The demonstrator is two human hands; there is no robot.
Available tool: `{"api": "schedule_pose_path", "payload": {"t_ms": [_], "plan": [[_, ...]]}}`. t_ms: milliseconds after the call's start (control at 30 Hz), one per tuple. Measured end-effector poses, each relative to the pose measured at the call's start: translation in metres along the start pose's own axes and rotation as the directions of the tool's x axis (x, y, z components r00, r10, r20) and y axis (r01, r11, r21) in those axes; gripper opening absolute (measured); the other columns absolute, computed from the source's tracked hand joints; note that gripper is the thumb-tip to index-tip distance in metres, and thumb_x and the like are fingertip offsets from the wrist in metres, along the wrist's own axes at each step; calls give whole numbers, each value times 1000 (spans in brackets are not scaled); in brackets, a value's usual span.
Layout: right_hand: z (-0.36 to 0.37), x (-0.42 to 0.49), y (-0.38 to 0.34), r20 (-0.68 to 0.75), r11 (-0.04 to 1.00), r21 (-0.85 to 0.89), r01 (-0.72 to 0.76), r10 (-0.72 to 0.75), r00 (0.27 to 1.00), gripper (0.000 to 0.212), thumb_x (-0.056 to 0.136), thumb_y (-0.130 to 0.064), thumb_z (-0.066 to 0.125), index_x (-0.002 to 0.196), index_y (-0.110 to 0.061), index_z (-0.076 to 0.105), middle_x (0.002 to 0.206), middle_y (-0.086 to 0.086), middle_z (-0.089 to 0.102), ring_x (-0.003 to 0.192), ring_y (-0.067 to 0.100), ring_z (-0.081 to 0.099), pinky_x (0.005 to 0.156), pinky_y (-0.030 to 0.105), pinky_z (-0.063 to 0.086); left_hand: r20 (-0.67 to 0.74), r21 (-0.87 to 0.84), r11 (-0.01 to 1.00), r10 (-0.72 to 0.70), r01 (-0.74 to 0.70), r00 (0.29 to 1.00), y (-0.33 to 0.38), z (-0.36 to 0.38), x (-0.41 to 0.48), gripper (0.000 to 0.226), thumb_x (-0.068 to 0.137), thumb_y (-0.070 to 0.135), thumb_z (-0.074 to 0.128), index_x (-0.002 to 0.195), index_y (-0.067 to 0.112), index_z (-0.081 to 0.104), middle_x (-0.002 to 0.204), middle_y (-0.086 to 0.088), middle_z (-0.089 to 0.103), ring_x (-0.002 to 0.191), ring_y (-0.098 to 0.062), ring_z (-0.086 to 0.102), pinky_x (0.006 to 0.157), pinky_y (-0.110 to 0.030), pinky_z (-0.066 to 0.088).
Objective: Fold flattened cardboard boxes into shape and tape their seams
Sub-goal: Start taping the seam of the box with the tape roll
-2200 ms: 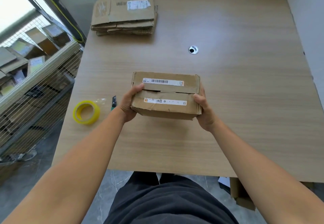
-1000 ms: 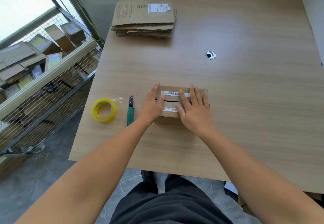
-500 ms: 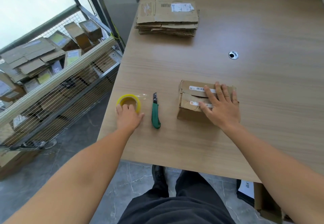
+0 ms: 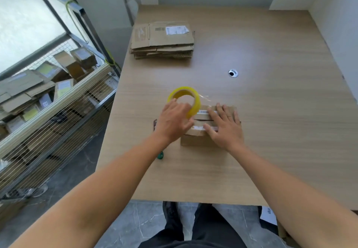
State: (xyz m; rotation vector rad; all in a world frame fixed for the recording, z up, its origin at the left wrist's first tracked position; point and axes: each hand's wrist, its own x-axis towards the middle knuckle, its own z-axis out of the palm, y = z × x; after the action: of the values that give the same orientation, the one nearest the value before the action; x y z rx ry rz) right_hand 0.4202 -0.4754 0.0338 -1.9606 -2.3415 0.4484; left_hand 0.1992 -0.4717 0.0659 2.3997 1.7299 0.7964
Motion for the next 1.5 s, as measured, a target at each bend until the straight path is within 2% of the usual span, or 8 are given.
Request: {"api": "schedule_pose_path", "payload": {"t_ms": [100, 233, 500, 667, 867, 1233, 1400, 1500], "plan": [[-7, -2, 9, -89, 923, 384, 11, 25, 996, 66, 96, -46, 54, 156, -25, 36, 159, -3, 39, 152, 11, 18, 127, 43, 5, 94, 95, 990, 91, -100, 991, 22, 21, 9, 34, 88, 47, 67, 99, 15, 67, 92, -2, 68, 95, -29, 61, 100, -40, 39], [-18, -6, 23, -58, 600, 800, -32, 130, 990, 60, 94, -8, 66, 150, -11, 42, 140, 3, 54, 134, 20, 48, 116, 41, 37, 131, 168, 980, 81, -103, 988, 25, 42, -5, 30, 85, 44, 74, 91, 16, 66, 93, -3, 63, 88, -31, 60, 96, -42, 42], [-20, 12, 21, -113, 872, 489, 18, 43, 993, 37, 93, -29, 69, 129, -26, 65, 119, -2, 63, 122, 25, 45, 102, 37, 34, -31, 216, 962, 176, -165, 984, 19, 56, -8, 31, 96, 46, 61, 86, 16, 63, 90, 0, 63, 83, -28, 56, 101, -41, 39], [-18, 5, 16, -156, 830, 558, 5, 100, 983, 16, 99, -29, 63, 111, -27, 73, 99, -8, 68, 113, 24, 49, 90, 33, 29, -60, 192, 963, 206, -191, 977, 16, 55, -14, 31, 96, 46, 63, 85, 16, 63, 85, 0, 60, 81, -28, 56, 100, -42, 41], [-24, 12, 19, -112, 680, 731, -57, 203, 973, 20, 98, -27, 65, 85, -14, 73, 79, -5, 67, 93, 28, 59, 91, 51, 46, -28, 128, 953, 280, -274, 960, 7, 48, -15, 37, 92, 53, 66, 82, 17, 65, 79, 2, 59, 82, -26, 57, 100, -42, 43], [-28, 8, 14, -13, 494, 851, -178, 359, 933, 28, 103, -24, 51, 77, -17, 58, 70, -8, 54, 62, 5, 45, 64, 29, 37, 114, 219, 959, 158, -180, 981, -1, 18, 28, 49, 91, 64, 48, 80, 20, 66, 64, 0, 65, 64, -27, 61, 96, -37, 41], [-29, 4, 25, -5, 557, 816, -154, 274, 962, 39, 98, -38, 61, 82, -4, 52, 71, -3, 50, 62, 9, 42, 60, 28, 36, 325, 272, 929, 159, -253, 932, 1, 25, 26, 49, 90, 66, 42, 109, 24, 58, 94, 6, 69, 91, -22, 62, 99, -35, 34], [-29, 5, 25, -40, 594, 792, -139, 277, 960, 33, 98, -30, 65, 79, -7, 51, 68, -4, 48, 61, 8, 41, 58, 25, 36, 262, 310, 917, 172, -252, 949, 4, 36, 10, 44, 90, 57, 54, 111, 19, 63, 105, 0, 65, 99, -27, 58, 101, -38, 35]]}}
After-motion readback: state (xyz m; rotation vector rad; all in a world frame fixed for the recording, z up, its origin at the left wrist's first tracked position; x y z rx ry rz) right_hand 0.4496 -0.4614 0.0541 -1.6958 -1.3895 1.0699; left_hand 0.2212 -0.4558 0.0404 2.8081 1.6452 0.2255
